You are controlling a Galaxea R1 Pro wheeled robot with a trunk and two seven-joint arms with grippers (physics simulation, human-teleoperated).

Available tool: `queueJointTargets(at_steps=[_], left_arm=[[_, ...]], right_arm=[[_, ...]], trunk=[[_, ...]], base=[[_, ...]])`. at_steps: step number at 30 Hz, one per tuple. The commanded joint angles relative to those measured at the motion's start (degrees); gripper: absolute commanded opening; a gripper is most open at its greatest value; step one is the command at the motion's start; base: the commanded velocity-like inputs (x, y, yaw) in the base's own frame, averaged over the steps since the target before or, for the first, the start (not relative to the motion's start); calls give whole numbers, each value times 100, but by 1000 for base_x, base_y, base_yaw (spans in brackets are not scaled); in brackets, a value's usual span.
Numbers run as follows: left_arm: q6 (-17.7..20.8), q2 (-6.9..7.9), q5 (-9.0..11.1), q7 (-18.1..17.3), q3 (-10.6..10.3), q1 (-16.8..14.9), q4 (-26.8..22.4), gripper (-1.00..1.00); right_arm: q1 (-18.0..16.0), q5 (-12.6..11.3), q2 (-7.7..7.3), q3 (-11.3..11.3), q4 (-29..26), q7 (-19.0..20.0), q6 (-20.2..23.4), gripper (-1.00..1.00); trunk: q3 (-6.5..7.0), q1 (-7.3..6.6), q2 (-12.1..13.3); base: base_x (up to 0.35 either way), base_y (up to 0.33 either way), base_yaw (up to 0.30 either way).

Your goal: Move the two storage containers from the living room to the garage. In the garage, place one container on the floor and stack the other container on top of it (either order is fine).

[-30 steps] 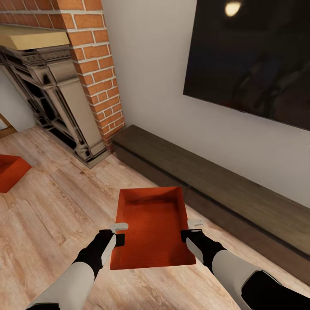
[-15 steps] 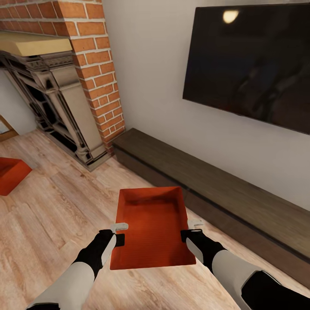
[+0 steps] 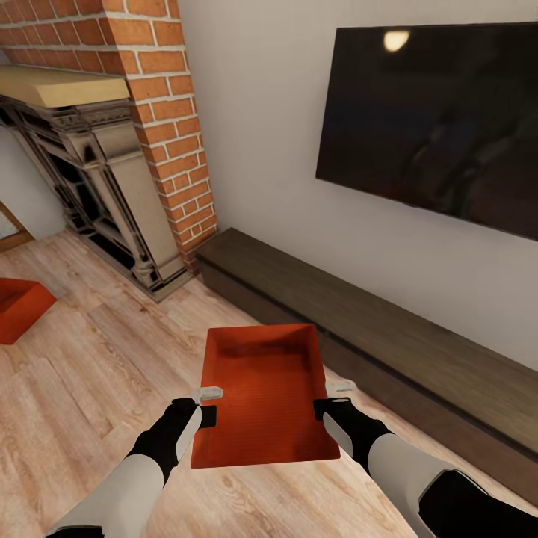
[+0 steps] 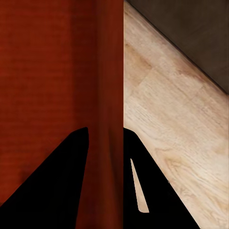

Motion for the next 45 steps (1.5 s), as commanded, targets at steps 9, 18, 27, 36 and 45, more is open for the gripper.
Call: queueJointTargets(at_steps=[9, 18, 27, 36, 45], left_arm=[[39, -5, -65, 54, 35, -1, 0, -100], [27, -7, -65, 54, 33, -1, 0, -100], [22, -6, -65, 54, 32, -1, 0, -100], [22, -5, -65, 54, 32, -1, 0, -100], [22, -5, -65, 54, 32, -1, 0, -100]], right_arm=[[-4, -58, -1, 114, -112, -7, 15, -100], [-5, -58, -1, 114, -112, -7, 15, -100], [-6, -58, -1, 114, -112, -7, 15, -100], [-8, -58, -1, 114, -112, -7, 15, -100], [-6, -58, -1, 114, -112, -7, 15, -100]], trunk=[[73, 3, -10], [155, 3, -10], [238, 3, -10], [320, 3, -10], [403, 3, -10]], base=[[0, 0, 0], [0, 0, 0], [0, 0, 0], [0, 0, 0], [0, 0, 0]])
